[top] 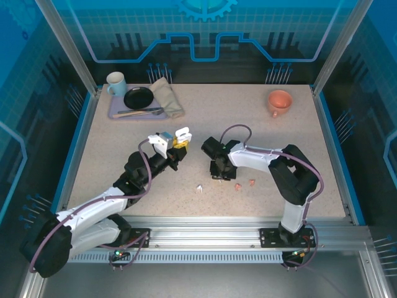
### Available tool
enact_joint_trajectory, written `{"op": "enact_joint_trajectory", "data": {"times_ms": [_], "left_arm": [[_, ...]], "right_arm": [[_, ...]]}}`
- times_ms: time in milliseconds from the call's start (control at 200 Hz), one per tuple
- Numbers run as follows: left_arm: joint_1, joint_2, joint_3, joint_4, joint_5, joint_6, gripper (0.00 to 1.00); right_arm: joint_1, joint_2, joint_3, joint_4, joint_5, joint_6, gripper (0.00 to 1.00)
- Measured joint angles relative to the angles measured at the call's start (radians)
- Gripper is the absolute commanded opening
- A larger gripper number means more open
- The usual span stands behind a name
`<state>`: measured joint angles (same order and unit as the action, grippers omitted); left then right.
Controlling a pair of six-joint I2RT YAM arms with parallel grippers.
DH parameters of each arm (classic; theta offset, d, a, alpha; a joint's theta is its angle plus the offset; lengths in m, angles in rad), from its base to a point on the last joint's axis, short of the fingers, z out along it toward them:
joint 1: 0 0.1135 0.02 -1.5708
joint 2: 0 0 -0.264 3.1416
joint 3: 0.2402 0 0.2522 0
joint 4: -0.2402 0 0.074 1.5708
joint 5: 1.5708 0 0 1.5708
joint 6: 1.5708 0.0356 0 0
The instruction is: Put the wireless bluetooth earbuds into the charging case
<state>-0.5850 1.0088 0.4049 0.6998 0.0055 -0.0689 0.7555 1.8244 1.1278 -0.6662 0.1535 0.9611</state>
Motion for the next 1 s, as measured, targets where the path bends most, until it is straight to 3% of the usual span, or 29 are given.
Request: {"op": "enact_joint_trajectory", "data": {"times_ms": [285,710,1000], "left_arm": [[0.000,-0.003,0.000,-0.011,0.010,0.000,0.00],[0.000,-0.029,0.032,-0.041,0.082,0.020,0.00],[0.000,0.027,0.096,-0.007,0.159,0.014,0.00]], "right_arm": [[-0.020,-0.116,-0.086,0.002,0.058,0.000,0.24],[-0.024,-0.566,-0.070,0.093,0.120,-0.084,0.24],[-0.024,-0.681,0.043,0.338,0.085,-0.190,0.24]]}}
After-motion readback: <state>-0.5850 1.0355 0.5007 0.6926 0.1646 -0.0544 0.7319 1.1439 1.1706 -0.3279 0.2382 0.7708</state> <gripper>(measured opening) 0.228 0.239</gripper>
